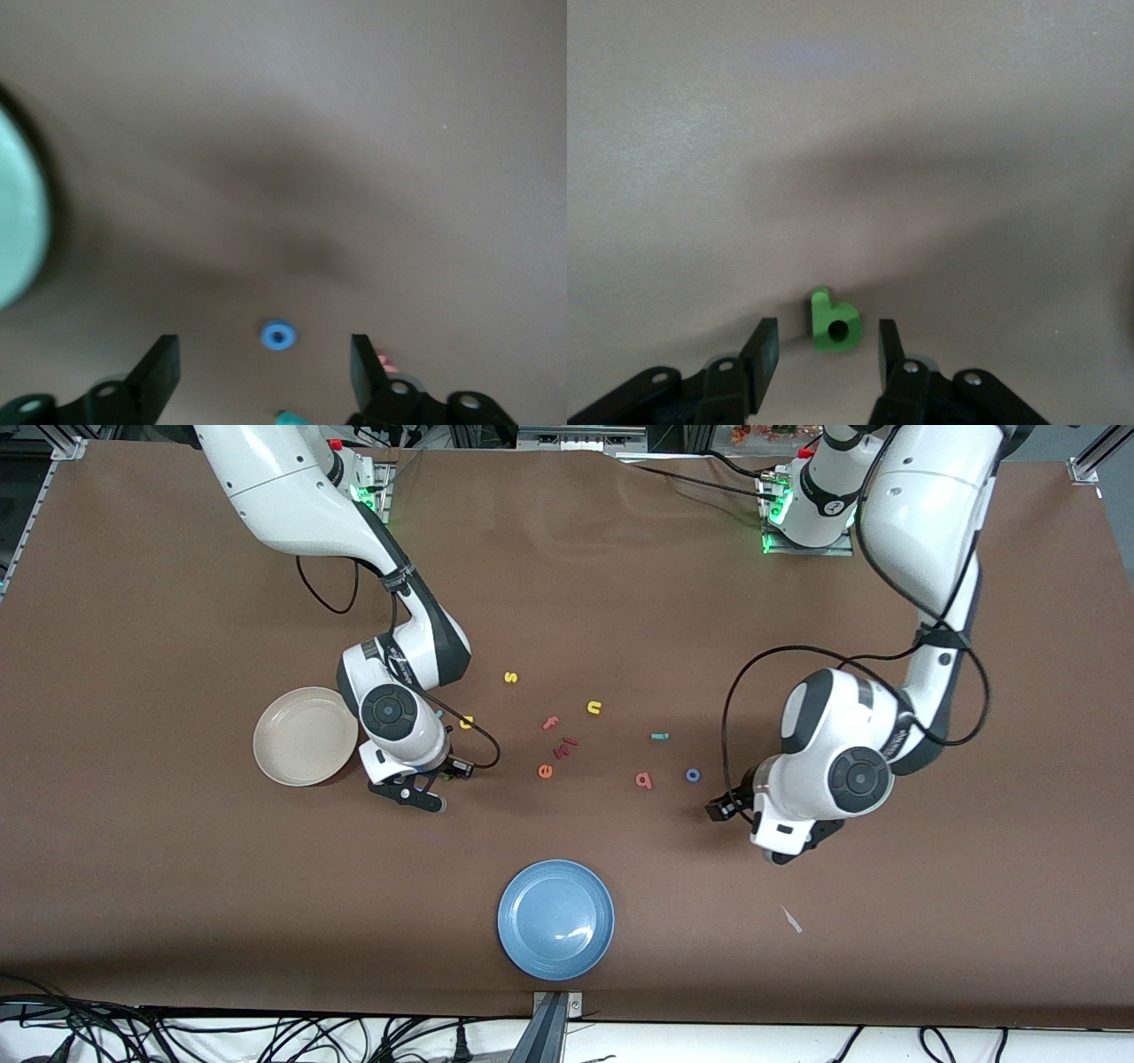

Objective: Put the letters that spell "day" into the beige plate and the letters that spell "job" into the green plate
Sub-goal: 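Carry the green b to the white plate while the left gripper grasps the blue o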

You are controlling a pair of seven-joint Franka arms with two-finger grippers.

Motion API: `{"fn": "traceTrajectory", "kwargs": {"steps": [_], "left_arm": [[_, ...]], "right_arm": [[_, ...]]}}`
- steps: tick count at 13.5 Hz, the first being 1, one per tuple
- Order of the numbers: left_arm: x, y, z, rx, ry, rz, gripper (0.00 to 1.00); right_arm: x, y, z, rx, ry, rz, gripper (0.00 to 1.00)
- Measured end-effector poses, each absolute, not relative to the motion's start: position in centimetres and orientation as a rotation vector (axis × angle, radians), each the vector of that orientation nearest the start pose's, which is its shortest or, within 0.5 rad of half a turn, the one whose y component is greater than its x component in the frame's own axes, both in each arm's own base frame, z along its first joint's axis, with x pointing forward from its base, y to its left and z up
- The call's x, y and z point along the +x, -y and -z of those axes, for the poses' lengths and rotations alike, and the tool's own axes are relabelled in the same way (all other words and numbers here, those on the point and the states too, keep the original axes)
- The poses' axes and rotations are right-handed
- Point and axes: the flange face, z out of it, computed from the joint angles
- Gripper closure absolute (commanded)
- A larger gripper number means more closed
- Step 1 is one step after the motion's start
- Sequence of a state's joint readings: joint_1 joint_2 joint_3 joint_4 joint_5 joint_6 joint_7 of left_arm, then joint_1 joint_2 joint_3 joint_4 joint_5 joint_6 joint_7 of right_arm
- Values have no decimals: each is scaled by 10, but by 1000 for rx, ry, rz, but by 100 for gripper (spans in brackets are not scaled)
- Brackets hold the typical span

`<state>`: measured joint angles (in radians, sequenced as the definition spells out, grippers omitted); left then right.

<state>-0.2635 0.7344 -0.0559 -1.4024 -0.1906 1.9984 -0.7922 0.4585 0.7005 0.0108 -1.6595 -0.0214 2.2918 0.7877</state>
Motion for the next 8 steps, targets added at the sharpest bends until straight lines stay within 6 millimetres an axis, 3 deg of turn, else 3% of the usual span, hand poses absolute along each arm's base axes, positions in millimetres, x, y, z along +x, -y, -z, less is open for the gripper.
{"fn": "traceTrajectory", "kwargs": {"steps": [2, 3, 4, 6, 7, 8], "left_arm": [[668, 238, -233, -3088, 967, -359, 17], [658, 244, -218, -3076, 958, -375, 17], [645, 252, -201, -3062, 938, -400, 17], [623, 263, -176, -3037, 908, -436, 19], [616, 267, -171, -3028, 900, -448, 23], [612, 269, -168, -3023, 893, -456, 30]], "right_arm": [[603, -304, -188, -3155, -486, -91, 46], [602, -304, -185, -3158, -487, -99, 51], [601, -304, -181, -3160, -487, -105, 58], [601, -303, -178, -3161, -488, -106, 83], [602, -304, -179, -3159, -487, -102, 89], [602, -304, -180, -3158, -487, -99, 90]]}}
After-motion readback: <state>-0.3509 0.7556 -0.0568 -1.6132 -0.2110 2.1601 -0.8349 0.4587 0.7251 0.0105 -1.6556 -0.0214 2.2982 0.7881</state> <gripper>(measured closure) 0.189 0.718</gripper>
